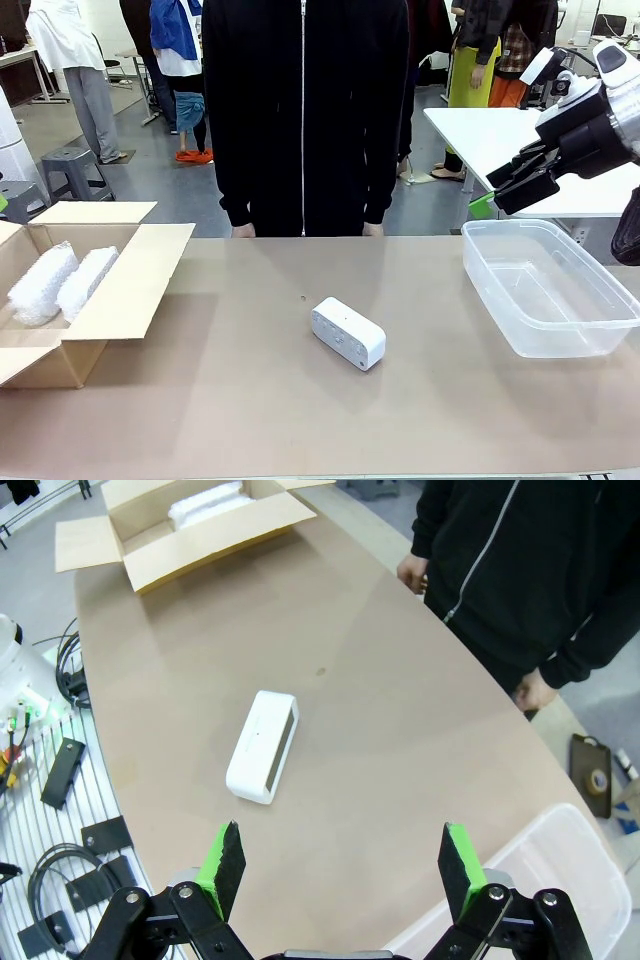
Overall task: Separate and place wrapped and unwrapped clocks.
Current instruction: If the picked Digital clock is wrapped, place it in the Package Box ; if not, place it in the Organizing box, then pick up the Digital clock indicated by the person.
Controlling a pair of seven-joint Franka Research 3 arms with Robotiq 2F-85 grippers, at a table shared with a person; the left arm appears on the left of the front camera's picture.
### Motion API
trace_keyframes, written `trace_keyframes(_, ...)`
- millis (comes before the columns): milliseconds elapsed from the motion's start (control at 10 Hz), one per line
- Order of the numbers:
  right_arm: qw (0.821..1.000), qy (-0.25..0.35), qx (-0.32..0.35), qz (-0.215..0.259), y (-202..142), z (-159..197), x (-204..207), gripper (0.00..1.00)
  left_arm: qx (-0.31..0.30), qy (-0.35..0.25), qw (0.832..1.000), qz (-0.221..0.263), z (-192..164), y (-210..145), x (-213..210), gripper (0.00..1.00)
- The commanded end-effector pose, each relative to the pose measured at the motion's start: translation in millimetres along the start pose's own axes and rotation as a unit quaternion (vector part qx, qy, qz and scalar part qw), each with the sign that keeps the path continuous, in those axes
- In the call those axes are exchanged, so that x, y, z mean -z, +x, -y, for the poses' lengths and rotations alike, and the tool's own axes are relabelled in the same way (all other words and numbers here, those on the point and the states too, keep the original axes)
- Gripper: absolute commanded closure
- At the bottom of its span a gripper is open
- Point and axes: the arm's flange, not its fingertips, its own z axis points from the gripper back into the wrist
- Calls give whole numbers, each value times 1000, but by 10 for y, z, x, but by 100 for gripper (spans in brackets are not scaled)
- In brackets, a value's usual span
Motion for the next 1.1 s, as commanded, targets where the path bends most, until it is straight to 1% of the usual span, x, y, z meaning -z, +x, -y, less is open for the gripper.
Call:
trace_keyframes(0, 1000, 9, -1, 4, -6, 7, 18, 0, -1, 2, 1000, 2, 15, -6, -12, 0)
trace_keyframes(1000, 1000, 9, -1, 4, -6, 7, 18, 0, 0, 0, 1000, 0, 0, 0, 0, 0)
